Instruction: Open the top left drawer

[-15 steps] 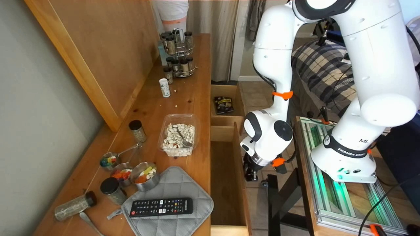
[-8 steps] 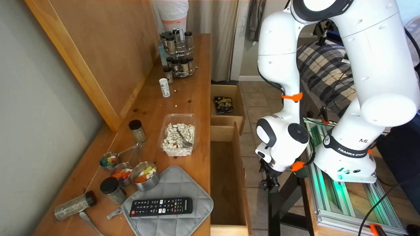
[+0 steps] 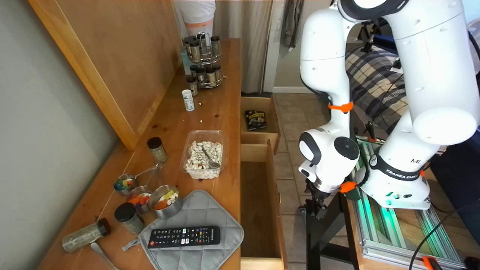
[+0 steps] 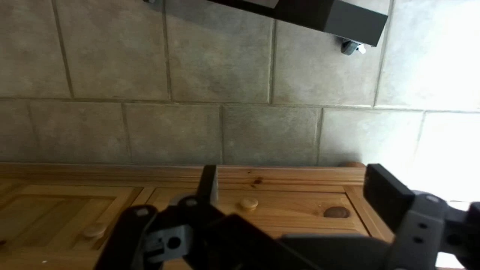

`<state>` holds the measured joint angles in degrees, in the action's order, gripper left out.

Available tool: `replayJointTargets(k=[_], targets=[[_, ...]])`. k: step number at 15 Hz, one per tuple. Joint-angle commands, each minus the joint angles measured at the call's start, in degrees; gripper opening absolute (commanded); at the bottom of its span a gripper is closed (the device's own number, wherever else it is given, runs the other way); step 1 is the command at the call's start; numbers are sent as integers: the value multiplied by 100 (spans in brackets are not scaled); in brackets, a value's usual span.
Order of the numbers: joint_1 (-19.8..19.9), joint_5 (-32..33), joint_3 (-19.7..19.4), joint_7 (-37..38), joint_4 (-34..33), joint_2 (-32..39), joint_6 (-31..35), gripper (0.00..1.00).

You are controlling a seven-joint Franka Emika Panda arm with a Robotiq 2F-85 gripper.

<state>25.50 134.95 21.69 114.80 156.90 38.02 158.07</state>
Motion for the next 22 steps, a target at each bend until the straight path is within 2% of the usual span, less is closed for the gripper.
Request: replayJointTargets(k=[1,2,4,5,6,8,9,12,14,17,22], targets=[[-327,-120,-435,339,56,-714,515,100],[-400,-125,-585,378,28,-849,685,100],[-224,-112,-637,428,307,-1412,1030,100],[-458,-38,-899,576,64,-1395,1259,100],[-532,42,-1019,651,28,-1586,1441,100],[-441,-24,-1064,531,348,-2261,1658,100],[-737,56,-1382,596,49,-2176,1845,100],[-865,-58,-1717,297,312,-2883,2308,100],[-1228,149,-2133,441,36,-2828,2358,100],[-1220,187,-1996,160,190,-3292,2064,100],[-1349,406,-1491,193,-147,-3230,1758,100]])
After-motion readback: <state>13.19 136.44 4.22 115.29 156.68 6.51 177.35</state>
